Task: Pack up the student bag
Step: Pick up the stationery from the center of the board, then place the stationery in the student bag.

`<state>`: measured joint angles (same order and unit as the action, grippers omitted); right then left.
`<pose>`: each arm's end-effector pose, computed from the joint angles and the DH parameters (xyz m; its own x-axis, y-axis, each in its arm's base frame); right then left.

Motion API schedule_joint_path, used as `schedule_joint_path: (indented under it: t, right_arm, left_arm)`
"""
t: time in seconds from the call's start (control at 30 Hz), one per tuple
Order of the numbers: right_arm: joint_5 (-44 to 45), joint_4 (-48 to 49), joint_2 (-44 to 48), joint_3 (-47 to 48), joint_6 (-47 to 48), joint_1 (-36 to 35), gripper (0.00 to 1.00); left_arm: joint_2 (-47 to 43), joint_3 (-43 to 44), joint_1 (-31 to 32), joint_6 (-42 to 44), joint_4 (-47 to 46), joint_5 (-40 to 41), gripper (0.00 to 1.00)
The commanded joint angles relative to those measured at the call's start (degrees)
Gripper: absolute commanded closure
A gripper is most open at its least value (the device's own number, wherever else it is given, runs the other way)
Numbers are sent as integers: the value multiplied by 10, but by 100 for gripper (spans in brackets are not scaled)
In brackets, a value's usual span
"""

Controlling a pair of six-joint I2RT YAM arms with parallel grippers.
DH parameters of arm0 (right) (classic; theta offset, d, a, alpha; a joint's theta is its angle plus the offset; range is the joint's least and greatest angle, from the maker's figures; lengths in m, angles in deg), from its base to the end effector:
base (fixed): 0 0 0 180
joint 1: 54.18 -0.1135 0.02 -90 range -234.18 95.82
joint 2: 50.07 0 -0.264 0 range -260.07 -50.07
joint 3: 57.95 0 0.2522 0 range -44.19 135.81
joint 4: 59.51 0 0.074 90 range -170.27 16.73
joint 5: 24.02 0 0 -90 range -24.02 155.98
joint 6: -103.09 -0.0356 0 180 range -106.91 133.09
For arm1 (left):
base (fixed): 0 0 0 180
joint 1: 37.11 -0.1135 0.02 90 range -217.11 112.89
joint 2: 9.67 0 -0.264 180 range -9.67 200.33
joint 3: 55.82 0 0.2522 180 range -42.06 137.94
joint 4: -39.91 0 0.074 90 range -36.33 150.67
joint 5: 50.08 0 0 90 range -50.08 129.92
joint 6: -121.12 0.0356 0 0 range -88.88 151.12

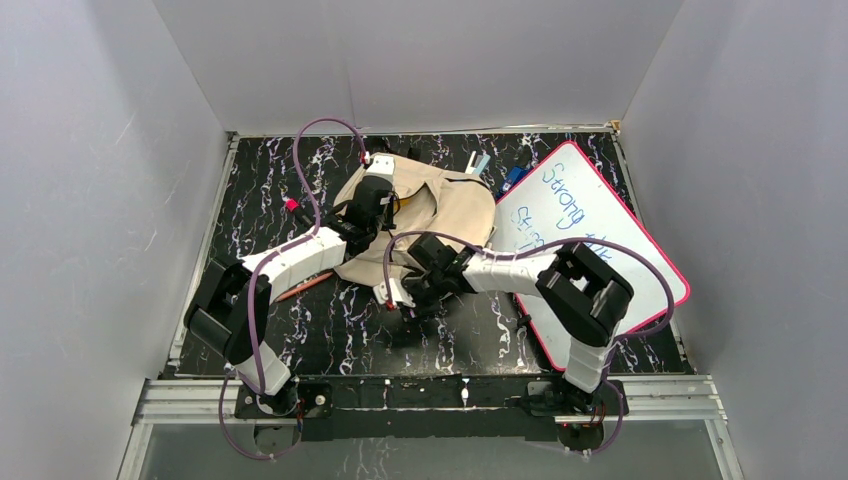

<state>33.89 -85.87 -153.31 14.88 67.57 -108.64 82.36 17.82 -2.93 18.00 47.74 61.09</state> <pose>0.1910 0.2999 0.1557 0.4163 -0.6035 -0.6801 -0.8946 -0.4055 -0.1878 0.3090 -0.1943 0.2504 -0.4140 0.0253 -0.9099 0.1662 0.9849 -0.0482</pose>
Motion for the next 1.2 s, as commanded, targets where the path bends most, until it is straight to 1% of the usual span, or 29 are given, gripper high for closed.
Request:
schedule_joint_path:
  t: [0.0,0.07,0.13,0.2,0.27,0.37,0.4,0.47,0.53,0.63,0.7,0.77,0.87,0.97,1.07,1.17]
  right_arm:
    - [41,-22,-1,-8,5,-16,75]
    - [38,3,27,-29,-18,-25,79]
    - [15,40,72,-58,-55,-30,83]
    - [-14,98,133,-101,-110,-30,85]
    - [-29,198,204,-146,-184,-30,89]
    - [-2,323,294,-200,-316,-25,91]
    - [14,353,317,-209,-360,-22,91]
    - [66,384,345,-208,-435,-16,95]
    - [148,385,353,-191,-502,-13,96]
    - [301,336,342,-144,-607,-5,97]
    - [403,309,331,-122,-693,1,100]
    - [457,286,316,-103,-757,16,100]
    - [482,237,290,-68,-852,57,100]
    - [463,188,251,-25,-938,103,100]
    - [424,185,215,6,-967,127,100]
    - [416,186,178,38,-979,132,100]
  left_arm:
    - [-12,24,-10,-1,-8,17,100]
    - [-14,24,-10,0,-8,18,100]
    - [-14,24,-11,0,-8,18,100]
    - [-14,24,-12,1,-7,18,100]
    - [-15,24,-13,1,-7,19,100]
    - [-15,24,-14,2,-7,17,100]
    - [-14,25,-14,2,-7,17,100]
    - [-14,25,-15,2,-6,17,100]
    - [-15,25,-16,1,-5,17,100]
    - [-16,24,-16,1,-6,17,100]
    - [-16,24,-16,0,-6,14,100]
    - [-15,25,-17,-1,-6,11,100]
    - [-16,25,-16,-1,-5,9,100]
    - [-18,25,-17,-2,-5,7,100]
    - [-19,26,-16,-2,-6,2,100]
    - [-22,25,-17,-3,-6,-3,100]
